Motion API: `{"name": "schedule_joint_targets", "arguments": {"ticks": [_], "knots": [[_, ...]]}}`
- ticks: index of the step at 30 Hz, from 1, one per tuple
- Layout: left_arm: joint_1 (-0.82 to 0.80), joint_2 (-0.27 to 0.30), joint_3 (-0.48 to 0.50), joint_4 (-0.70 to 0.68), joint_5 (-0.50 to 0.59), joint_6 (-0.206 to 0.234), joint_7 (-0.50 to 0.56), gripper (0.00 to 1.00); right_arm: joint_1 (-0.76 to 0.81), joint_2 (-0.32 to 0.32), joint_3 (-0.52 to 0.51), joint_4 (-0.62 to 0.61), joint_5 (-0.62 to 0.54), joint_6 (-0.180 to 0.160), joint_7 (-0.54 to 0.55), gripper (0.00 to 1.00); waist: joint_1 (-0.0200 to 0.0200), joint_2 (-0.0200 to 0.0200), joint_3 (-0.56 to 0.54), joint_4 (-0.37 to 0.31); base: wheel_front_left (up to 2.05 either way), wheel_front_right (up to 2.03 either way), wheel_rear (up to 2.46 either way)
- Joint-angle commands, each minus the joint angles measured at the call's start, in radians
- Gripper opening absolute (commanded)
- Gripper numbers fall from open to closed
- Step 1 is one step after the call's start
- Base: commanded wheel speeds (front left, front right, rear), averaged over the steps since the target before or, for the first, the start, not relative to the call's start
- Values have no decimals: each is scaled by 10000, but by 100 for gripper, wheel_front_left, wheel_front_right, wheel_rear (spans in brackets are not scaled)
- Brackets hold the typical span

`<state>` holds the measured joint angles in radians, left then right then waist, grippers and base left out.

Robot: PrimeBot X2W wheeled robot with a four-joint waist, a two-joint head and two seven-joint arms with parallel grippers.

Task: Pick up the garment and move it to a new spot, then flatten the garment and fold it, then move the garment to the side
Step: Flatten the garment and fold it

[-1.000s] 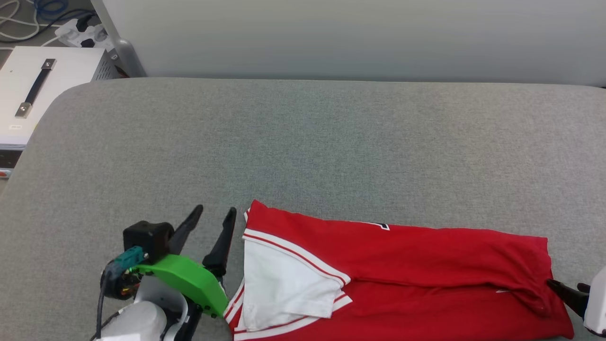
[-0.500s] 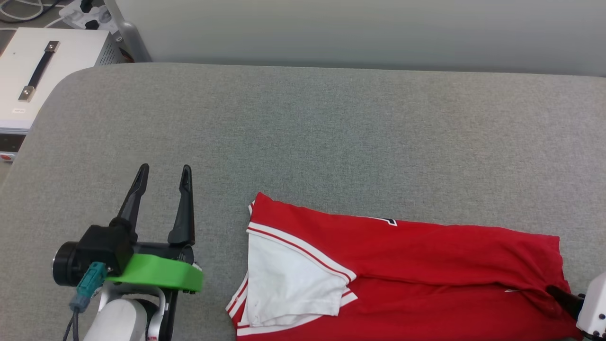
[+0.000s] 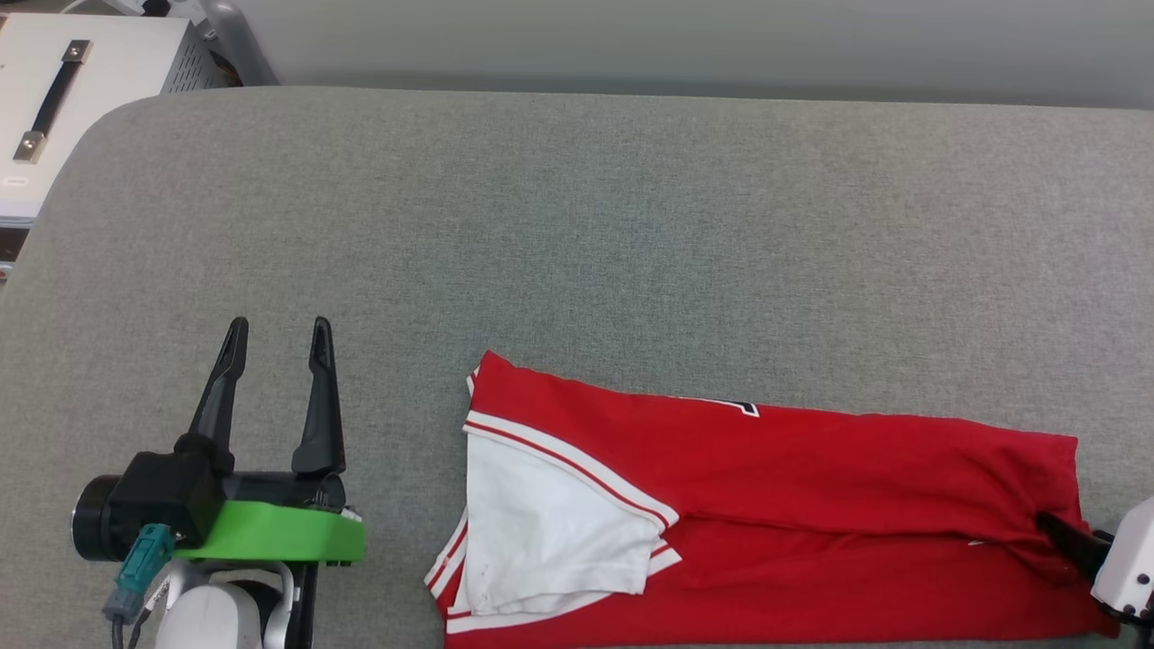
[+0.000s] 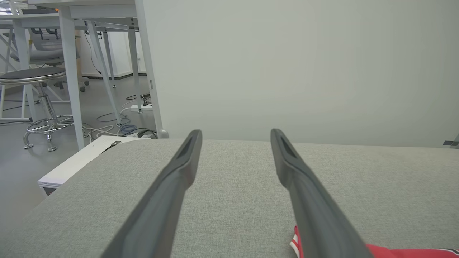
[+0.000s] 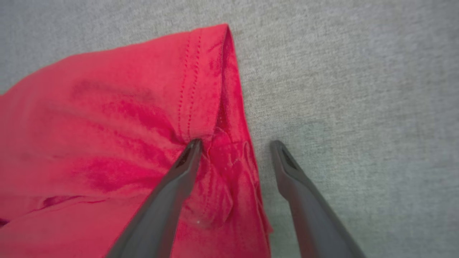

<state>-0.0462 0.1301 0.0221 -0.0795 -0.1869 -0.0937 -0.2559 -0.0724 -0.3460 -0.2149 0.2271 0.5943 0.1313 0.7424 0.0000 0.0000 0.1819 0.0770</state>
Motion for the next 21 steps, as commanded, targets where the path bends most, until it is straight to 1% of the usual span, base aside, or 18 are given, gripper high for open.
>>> {"name": "schedule_joint_targets", "arguments": {"ticks": [1, 5, 10, 11, 12, 14, 21], "knots": [[22, -107, 114, 16, 145, -101, -58, 100, -59, 271, 276, 211, 185, -6, 59, 100, 0, 0, 24, 7, 0, 0, 0], [-33, -287, 286, 109, 289, -261, -58, 100, -24, 363, 649, 306, 364, -6, 59, 100, 0, 0, -11, 7, 0, 0, 0], [-31, -414, 426, 162, 358, -336, -58, 100, -10, 422, 1047, 417, 537, -6, -34, 100, 0, 0, -49, -22, 0, 0, 0], [-24, -439, 444, 187, 354, -345, -58, 100, -15, 412, 1100, 458, 577, -6, -64, 95, 0, 0, -56, -26, 0, 0, 0], [-20, -455, 451, 211, 352, -350, -58, 100, -24, 402, 1131, 490, 600, -6, -105, 57, 0, 0, -62, -30, 0, 0, 0], [-15, -483, 449, 257, 360, -359, -58, 100, -52, 354, 1169, 585, 644, -6, -220, 0, 0, 0, -74, -40, 0, 0, 0], [-12, -474, 306, 406, 228, -367, -58, 100, -160, 97, 1292, 868, 755, -6, -763, 0, 0, 0, -114, -77, 0, 0, 0]]}}
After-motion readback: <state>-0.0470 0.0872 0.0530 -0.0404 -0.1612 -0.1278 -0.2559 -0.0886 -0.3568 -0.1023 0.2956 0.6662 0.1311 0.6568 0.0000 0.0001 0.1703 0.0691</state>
